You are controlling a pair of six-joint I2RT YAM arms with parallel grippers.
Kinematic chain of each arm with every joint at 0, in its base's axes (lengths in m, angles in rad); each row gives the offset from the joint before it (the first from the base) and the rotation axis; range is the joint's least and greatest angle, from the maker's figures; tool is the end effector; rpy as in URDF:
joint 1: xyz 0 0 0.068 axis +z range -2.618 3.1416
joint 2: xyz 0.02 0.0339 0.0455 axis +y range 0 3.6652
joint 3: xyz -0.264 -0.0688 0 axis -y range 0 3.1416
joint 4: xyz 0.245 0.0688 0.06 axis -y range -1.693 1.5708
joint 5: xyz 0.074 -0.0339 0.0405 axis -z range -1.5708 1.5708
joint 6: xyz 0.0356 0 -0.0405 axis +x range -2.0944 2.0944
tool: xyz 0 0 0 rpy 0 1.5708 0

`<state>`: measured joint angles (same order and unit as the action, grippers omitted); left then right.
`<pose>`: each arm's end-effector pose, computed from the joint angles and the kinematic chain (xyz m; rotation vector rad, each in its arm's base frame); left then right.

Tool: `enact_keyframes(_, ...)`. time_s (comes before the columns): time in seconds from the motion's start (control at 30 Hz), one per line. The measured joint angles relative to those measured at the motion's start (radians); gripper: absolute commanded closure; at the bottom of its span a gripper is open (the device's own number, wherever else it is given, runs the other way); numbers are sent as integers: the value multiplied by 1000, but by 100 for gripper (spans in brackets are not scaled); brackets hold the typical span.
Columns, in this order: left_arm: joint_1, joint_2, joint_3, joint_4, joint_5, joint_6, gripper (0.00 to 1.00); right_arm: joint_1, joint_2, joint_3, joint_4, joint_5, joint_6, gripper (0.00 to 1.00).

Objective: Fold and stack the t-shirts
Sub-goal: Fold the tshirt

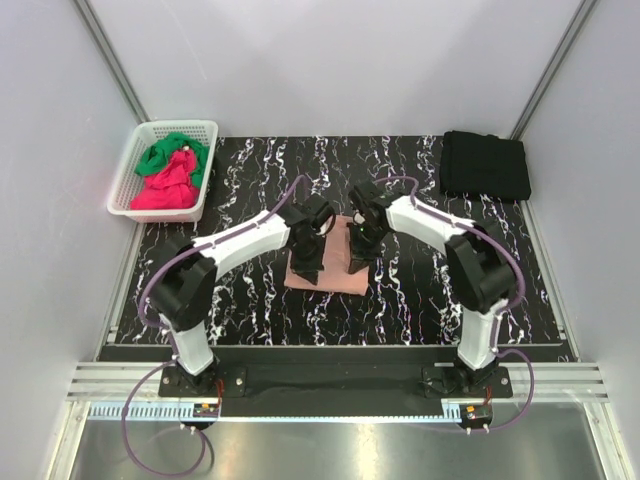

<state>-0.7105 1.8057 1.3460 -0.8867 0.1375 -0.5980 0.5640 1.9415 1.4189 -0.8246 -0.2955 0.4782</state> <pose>0.2636 -0.2332 0.2088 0.1935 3.0183 -0.3726 0.3172 0.2129 0.1839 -0.1814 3.0388 0.5630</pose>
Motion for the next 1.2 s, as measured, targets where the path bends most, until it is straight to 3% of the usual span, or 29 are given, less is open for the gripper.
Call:
enact_keyframes(0.17, -66, -127, -66, 2, -7, -57, 98, 57, -175, -105, 1, 4, 60, 100)
enact_keyframes(0.2, -71, -145, -73, 1, -13, -63, 89, 60, -200, -115, 1, 11, 66, 99)
enact_keyframes(0.23, -73, -160, -77, 0, -20, -66, 69, 61, -221, -120, 0, 27, 69, 93)
enact_keyframes(0.27, -72, -173, -77, -3, -31, -64, 62, 61, -240, -120, 0, 45, 73, 84)
enact_keyframes(0.3, -68, -187, -75, -3, -40, -67, 60, 61, -255, -116, -1, 62, 76, 85)
enact_keyframes(0.57, 41, -261, 14, 18, -28, -37, 48, 56, -314, 26, -24, 145, 55, 80)
enact_keyframes(0.6, 65, -275, 9, 27, -13, -32, 46, 53, -331, 20, -27, 148, 53, 73)
enact_keyframes(0.63, 88, -288, -1, 44, 8, -34, 45, 43, -356, 6, -20, 146, 51, 55)
enact_keyframes(0.67, 124, -307, -21, 71, 42, -38, 44, 25, -387, -17, -6, 141, 53, 53)
enact_keyframes(0.83, 372, -333, -85, 185, 200, -68, 44, -256, -473, -113, 77, 4, 21, 61)
enact_keyframes(0.93, 428, -257, -41, 213, 272, -60, 44, -390, -410, -127, 122, -85, -1, 60)
enact_keyframes(1.2, 445, 51, 103, 321, 510, -5, 44, -388, -175, -90, 186, -296, -36, 59)
